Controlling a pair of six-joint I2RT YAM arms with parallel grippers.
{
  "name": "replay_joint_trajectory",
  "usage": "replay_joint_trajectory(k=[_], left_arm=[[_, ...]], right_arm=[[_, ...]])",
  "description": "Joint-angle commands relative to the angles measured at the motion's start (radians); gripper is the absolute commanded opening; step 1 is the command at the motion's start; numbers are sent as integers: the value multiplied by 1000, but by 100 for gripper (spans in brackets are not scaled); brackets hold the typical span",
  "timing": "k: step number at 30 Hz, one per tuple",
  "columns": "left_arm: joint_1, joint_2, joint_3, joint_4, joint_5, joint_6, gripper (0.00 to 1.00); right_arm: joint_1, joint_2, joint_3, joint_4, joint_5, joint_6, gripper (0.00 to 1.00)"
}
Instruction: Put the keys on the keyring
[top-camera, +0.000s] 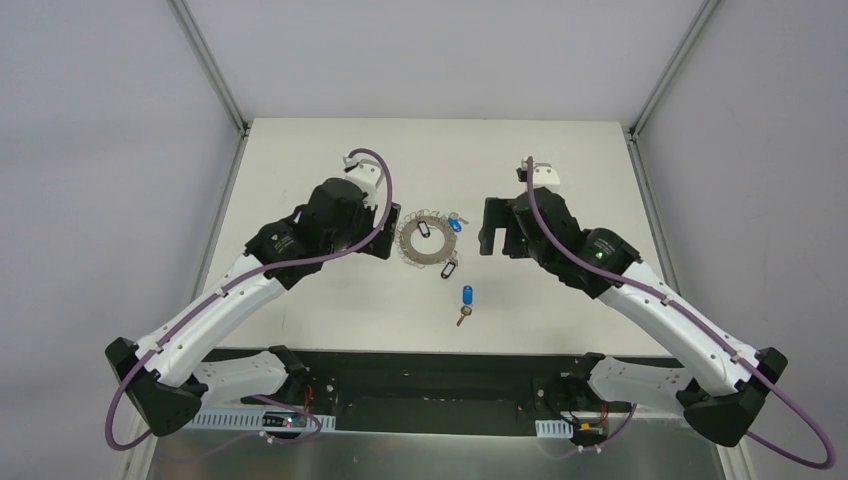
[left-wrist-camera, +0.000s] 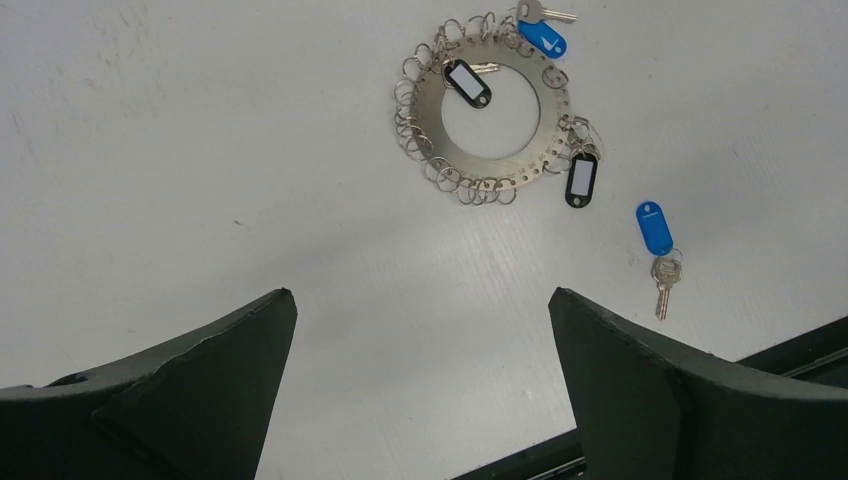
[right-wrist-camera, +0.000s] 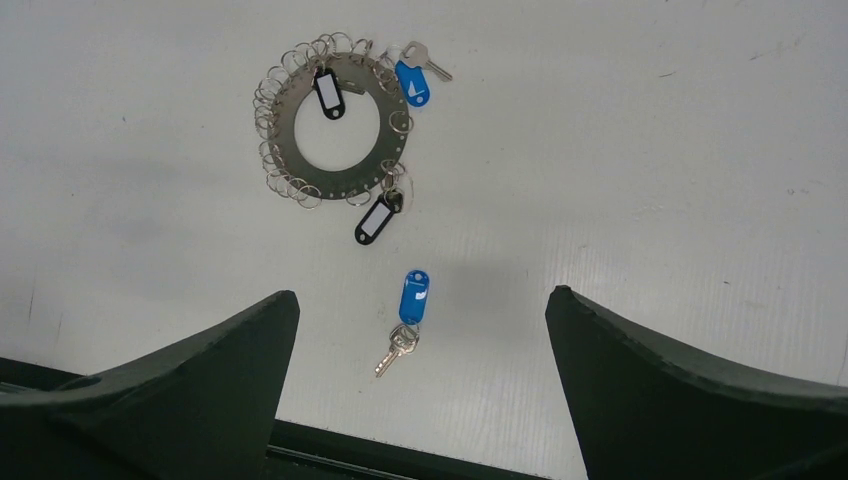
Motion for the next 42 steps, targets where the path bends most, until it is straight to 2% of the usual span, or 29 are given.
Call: replay_joint_trajectory(k=[1,4,8,11,14,21,26,34,39,42], left_arm=[[0,-8,12,-17,-24,-4,100],[1,-51,16,-20,-54,-9,100],[1,-144,-8,-36,-7,-5,100],[1,-201,-33,-43,-5,4,100],[1,-234,-47,-43,-6,27,100],[0,-253,-97,-40,-30,76,100],[1,-250,-108,-37,65,47,100],[0,-260,-161,1,78,47,100],[1,-269,-176,6,52,50,100],[2,-285,-189,12,34,56,100]], right_arm=[[5,-6,-2,42,-77,-71,99],[5,16,-13,77,-137,-121,99],[7,50,-33,138,-190,-168,99],[8,55,-88,240,-273,-250,99],[17,76,-92,262,-317,-325,99],[45,118,-133,354,-339,-531,99],[56,139,-231,484,-377,-710,99],[58,244,-295,647,-442,-867,99],[58,355,-257,654,-487,-960,86],[58,408,-231,643,-499,-1002,82]])
